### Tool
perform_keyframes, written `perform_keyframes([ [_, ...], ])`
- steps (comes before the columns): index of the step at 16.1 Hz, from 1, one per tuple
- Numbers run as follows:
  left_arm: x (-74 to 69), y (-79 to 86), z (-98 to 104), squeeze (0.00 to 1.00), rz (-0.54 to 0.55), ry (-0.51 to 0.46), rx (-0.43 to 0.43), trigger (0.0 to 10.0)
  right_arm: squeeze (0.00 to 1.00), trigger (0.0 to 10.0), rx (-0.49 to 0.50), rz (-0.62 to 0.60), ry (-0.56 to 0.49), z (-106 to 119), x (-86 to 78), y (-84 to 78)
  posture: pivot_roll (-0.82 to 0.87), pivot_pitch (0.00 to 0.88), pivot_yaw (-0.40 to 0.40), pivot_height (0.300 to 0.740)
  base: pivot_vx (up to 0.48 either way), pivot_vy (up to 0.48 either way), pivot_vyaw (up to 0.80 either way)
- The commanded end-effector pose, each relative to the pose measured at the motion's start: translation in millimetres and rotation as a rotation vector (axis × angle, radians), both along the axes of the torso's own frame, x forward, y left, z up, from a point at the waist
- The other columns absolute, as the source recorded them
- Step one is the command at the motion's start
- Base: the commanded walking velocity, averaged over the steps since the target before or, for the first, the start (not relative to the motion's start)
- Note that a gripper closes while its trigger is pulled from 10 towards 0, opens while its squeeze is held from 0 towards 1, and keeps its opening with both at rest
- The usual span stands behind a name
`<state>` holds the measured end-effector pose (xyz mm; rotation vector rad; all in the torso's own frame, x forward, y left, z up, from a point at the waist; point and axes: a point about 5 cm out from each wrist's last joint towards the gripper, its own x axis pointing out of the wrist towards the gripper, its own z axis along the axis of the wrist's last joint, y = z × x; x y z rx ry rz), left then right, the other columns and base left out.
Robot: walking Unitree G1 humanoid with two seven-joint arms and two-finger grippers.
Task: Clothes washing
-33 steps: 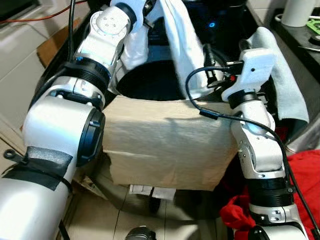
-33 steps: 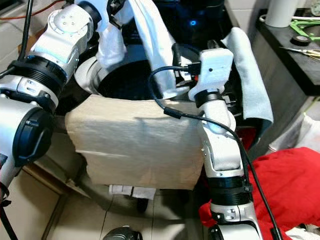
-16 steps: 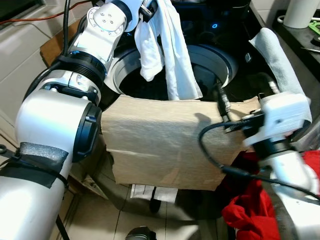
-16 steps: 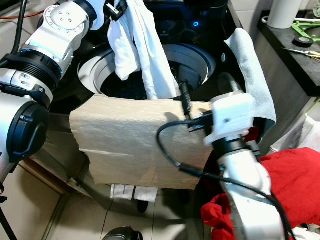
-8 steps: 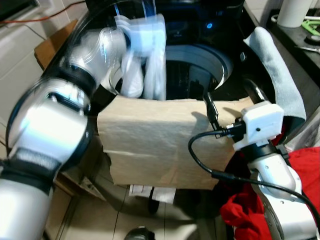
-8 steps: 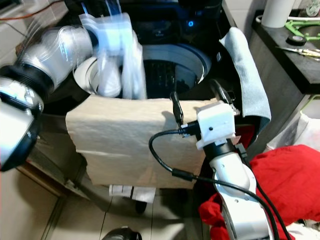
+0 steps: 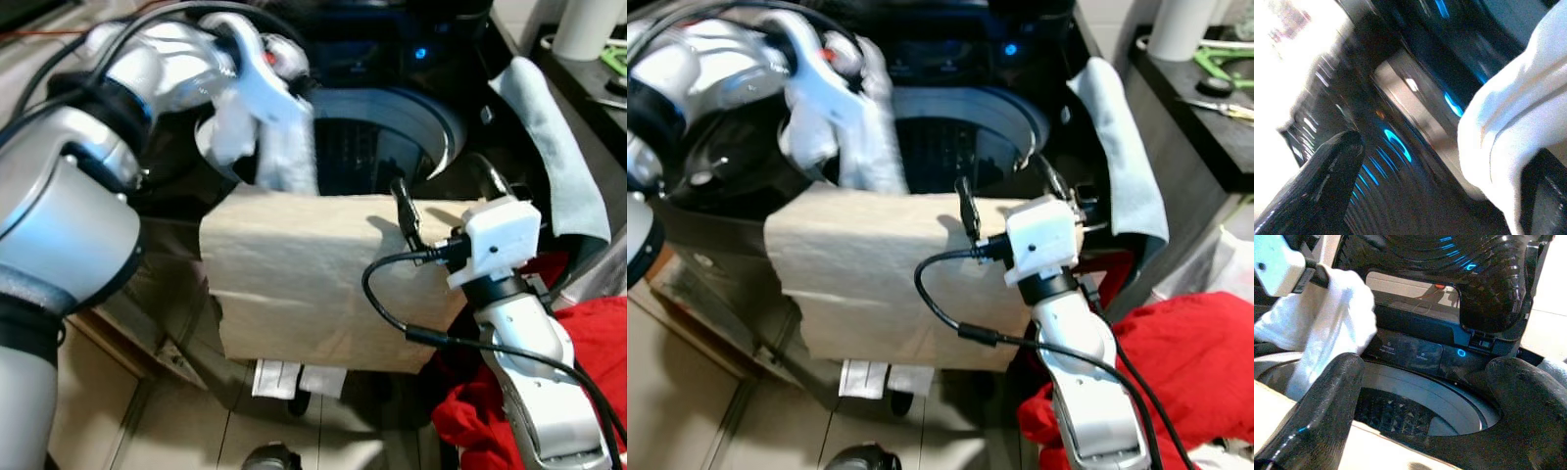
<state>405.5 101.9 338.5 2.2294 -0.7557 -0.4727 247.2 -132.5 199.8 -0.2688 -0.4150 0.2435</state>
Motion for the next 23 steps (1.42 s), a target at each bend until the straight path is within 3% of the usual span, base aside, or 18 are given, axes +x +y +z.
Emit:
perform_keyframes([
  [1,-13.3,-21.9,18.0,1.00,-0.155,-0.007,0.005,10.0,0.00,10.0,-0.010,0.019,-0.013,1.8,1.6,3.0,0.00,0.000,0.061,0.740,0.000,0.000,0.00],
  [3,-4.9,-2.1,-26.4,1.00,-0.028,0.170,0.094,10.0,0.00,10.0,0.000,0.031,-0.010,-0.3,5.3,6.2,0.01,0.000,0.061,0.740,0.000,0.000,0.00],
  [4,-1.3,6.6,-48.2,1.00,0.086,0.376,-0.115,10.0,0.00,10.0,0.026,0.035,0.002,-1.1,8.3,7.7,0.01,0.000,0.057,0.740,0.000,0.000,0.00],
  [5,0.3,10.4,-56.7,1.00,0.125,0.432,-0.199,10.0,0.00,10.0,0.036,0.038,0.007,-1.1,9.6,8.4,0.01,0.000,0.058,0.740,0.000,0.000,0.00],
  [6,3.3,11.4,-61.4,1.00,0.186,0.538,-0.373,10.0,0.00,10.0,0.111,0.046,0.049,-1.1,13.0,9.7,0.01,0.000,0.061,0.740,0.000,0.000,0.00],
  [8,6.1,6.7,-38.3,1.00,0.191,0.540,-0.502,10.0,0.00,10.0,0.089,0.059,0.025,1.9,12.9,11.6,0.00,0.000,0.063,0.740,0.000,0.000,0.00],
  [9,5.0,1.6,-28.8,1.00,0.186,0.646,-0.583,10.0,0.00,10.0,0.090,0.059,0.027,1.0,12.7,11.9,0.00,0.000,0.065,0.740,0.000,0.000,0.00],
  [10,6.5,5.8,-24.5,1.00,0.251,0.549,-0.418,10.0,0.00,10.0,0.093,0.064,0.033,0.5,13.3,12.5,0.01,0.000,0.060,0.740,0.000,0.000,0.00],
  [12,-3.7,6.1,-71.8,1.00,0.307,0.732,-0.023,10.0,0.00,10.0,0.093,0.079,0.039,-0.3,16.0,16.2,0.02,0.000,0.068,0.740,0.000,0.000,0.00],
  [14,6.7,-0.2,-36.6,1.00,0.320,0.559,-0.241,10.0,0.00,10.0,0.107,0.073,0.029,0.6,20.7,19.5,0.02,0.000,0.071,0.740,0.000,0.000,0.00],
  [15,-8.1,-32.1,-60.1,1.00,0.154,1.025,-0.448,10.0,0.00,10.0,0.111,0.078,0.027,0.9,21.7,21.7,0.02,0.000,0.070,0.740,0.000,0.000,0.00],
  [16,9.4,-13.5,-22.1,1.00,0.240,0.655,-0.678,10.0,0.00,10.0,0.112,0.082,0.029,0.4,22.7,22.3,0.02,0.000,0.063,0.740,0.000,0.000,0.00],
  [17,10.2,-8.7,3.7,1.00,0.192,0.752,-0.980,10.0,0.00,10.0,0.109,0.087,0.028,0.7,22.5,22.9,0.02,0.000,0.069,0.740,0.000,0.000,0.00],
  [18,11.3,2.5,14.1,0.93,0.156,0.821,-1.196,10.0,0.00,10.0,0.113,0.086,0.025,1.3,22.9,23.0,0.02,0.000,0.073,0.740,0.000,0.000,0.00],
  [19,11.8,23.6,21.8,0.00,0.093,0.878,-1.438,10.0,0.00,10.0,0.120,0.083,0.022,1.9,22.8,23.0,0.02,0.000,0.075,0.740,0.000,0.000,0.00],
  [20,11.3,50.2,22.3,0.00,0.032,0.867,-1.636,10.0,0.00,10.0,0.119,0.086,0.022,1.1,21.4,22.4,0.03,0.000,0.068,0.740,0.000,0.000,0.00],
  [22,4.7,88.7,-18.0,0.00,0.047,0.868,-1.773,10.0,0.00,10.0,0.097,0.088,-0.005,1.3,19.8,21.5,0.05,0.000,0.048,0.740,0.000,0.000,0.00],
  [23,-12.4,114.6,-32.6,0.00,0.009,0.791,-1.924,10.0,0.00,10.0,0.059,0.077,-0.059,5.6,19.2,20.1,0.07,0.000,0.034,0.740,0.000,0.000,0.00],
])
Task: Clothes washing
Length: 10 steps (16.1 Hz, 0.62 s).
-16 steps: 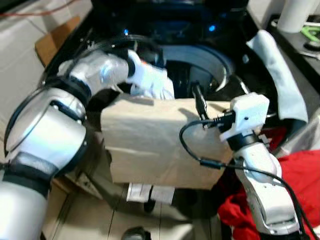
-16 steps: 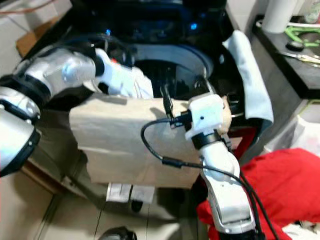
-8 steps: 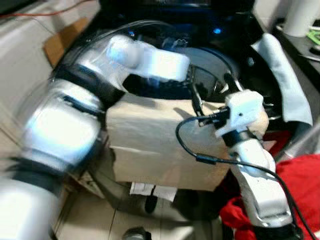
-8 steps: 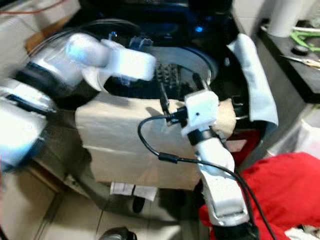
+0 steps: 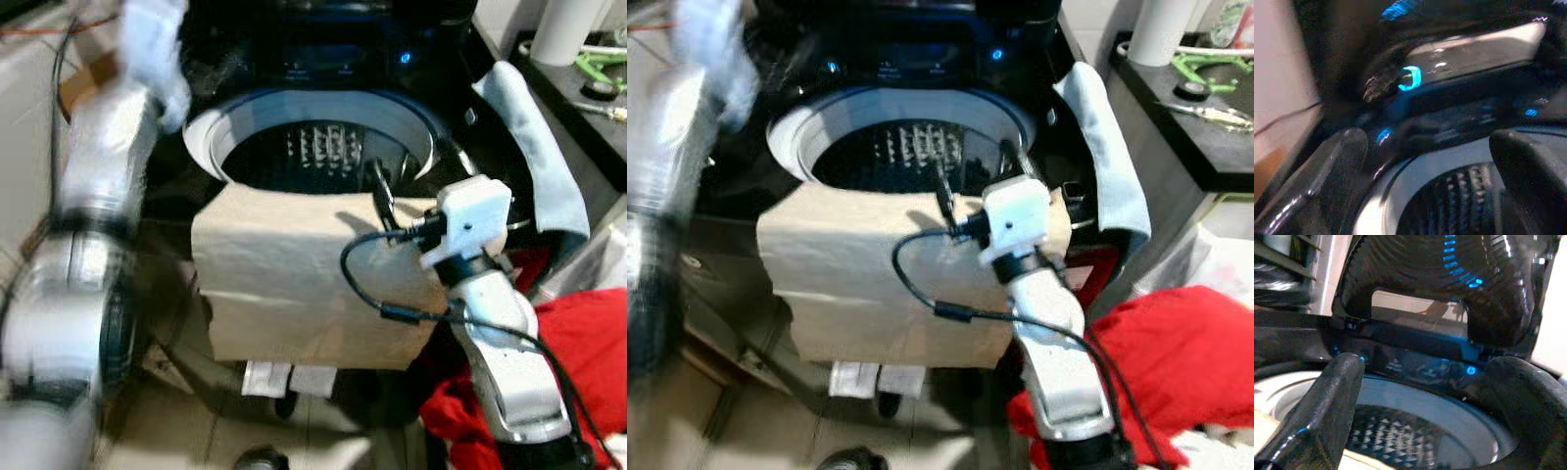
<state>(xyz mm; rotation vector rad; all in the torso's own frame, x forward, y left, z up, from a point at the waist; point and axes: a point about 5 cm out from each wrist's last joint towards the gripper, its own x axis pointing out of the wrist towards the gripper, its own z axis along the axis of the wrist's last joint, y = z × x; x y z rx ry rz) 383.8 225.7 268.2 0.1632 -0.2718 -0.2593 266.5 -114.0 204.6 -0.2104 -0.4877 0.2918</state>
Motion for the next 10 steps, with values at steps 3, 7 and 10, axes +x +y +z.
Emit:
perform_keyframes([
  [3,-45.2,9.3,-26.5,0.00,0.096,-0.042,-0.084,10.0,0.00,10.0,-0.016,-0.037,-0.042,2.6,2.8,-4.2,0.10,0.000,0.001,0.740,0.000,0.000,0.00],
  [7,-79.9,-21.6,-42.3,0.00,0.112,-0.045,-0.083,10.0,0.00,10.0,-0.047,-0.052,-0.053,-2.6,11.2,-7.1,0.12,0.000,-0.040,0.740,0.000,0.000,0.00],
  [10,-104.1,-15.2,-22.9,0.00,0.231,-0.221,-0.206,10.0,0.00,10.0,-0.055,-0.107,-0.119,-0.2,6.0,-19.4,0.09,0.000,-0.037,0.740,0.000,0.000,0.00],
])
